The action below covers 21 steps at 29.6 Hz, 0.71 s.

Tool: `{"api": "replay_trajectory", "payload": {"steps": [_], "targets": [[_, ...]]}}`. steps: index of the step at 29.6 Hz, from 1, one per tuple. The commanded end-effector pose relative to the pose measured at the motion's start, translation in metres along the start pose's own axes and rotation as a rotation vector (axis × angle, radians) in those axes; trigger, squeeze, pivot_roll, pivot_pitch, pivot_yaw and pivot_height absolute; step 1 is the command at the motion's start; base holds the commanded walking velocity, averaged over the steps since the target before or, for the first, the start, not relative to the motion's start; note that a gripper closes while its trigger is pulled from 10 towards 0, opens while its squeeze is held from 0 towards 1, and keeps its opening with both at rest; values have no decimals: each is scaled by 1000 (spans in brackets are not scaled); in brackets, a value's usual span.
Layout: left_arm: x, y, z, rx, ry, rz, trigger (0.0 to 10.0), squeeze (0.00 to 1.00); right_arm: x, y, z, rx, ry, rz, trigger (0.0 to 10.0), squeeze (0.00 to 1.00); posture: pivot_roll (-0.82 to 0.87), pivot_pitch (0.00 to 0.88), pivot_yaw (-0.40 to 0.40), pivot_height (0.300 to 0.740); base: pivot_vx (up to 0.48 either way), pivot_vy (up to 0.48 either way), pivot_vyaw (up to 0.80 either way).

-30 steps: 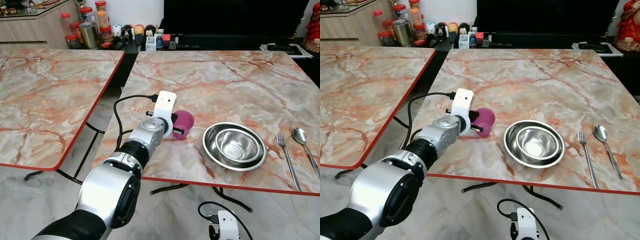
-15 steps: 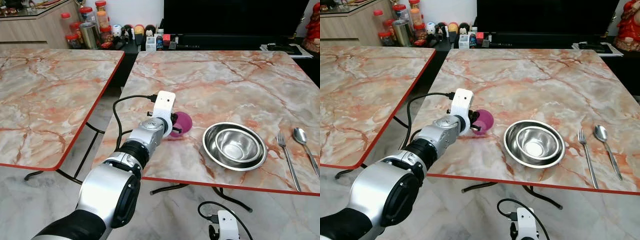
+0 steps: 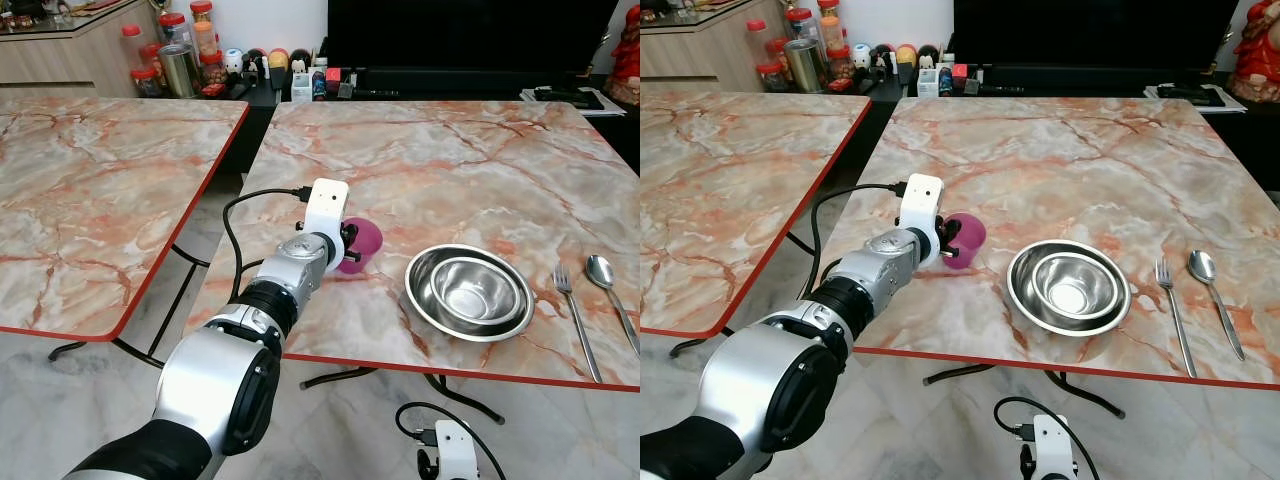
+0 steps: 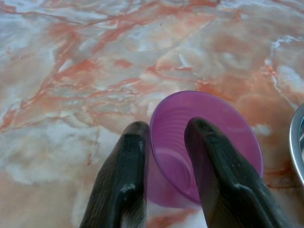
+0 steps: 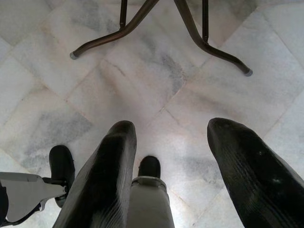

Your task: Setting the table

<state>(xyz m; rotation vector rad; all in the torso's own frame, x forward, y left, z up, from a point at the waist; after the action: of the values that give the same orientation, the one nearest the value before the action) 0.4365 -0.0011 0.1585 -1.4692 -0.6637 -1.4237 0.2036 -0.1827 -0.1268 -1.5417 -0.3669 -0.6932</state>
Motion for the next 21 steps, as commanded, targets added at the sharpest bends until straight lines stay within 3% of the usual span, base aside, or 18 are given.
{"api": "replay_trajectory", "payload": {"steps": [1, 21], "targets": [[4, 0, 1, 2, 6, -10, 10000, 0, 3, 1, 1, 1, -1, -6, 10000, 0, -40, 0, 36, 736, 0, 0, 0], [12, -1, 13, 33, 57, -31, 10000, 0, 8, 2, 1, 2, -7, -16, 10000, 0, -31, 0, 26, 736, 0, 0, 0]]}}
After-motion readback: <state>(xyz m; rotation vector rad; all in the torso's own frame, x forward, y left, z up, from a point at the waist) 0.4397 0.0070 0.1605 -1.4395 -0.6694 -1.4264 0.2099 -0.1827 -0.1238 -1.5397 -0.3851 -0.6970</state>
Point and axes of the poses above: a point about 5 cm out from each wrist's last joint towards the gripper, its own y axis pointing out of the wrist towards the gripper, its own x axis along the axis of the wrist's last joint, z = x × y, the point moved 5 cm from there along y, pointing out of the wrist towards the gripper, and after that the axes turned 12 degrees about y, right-handed, at the moved point
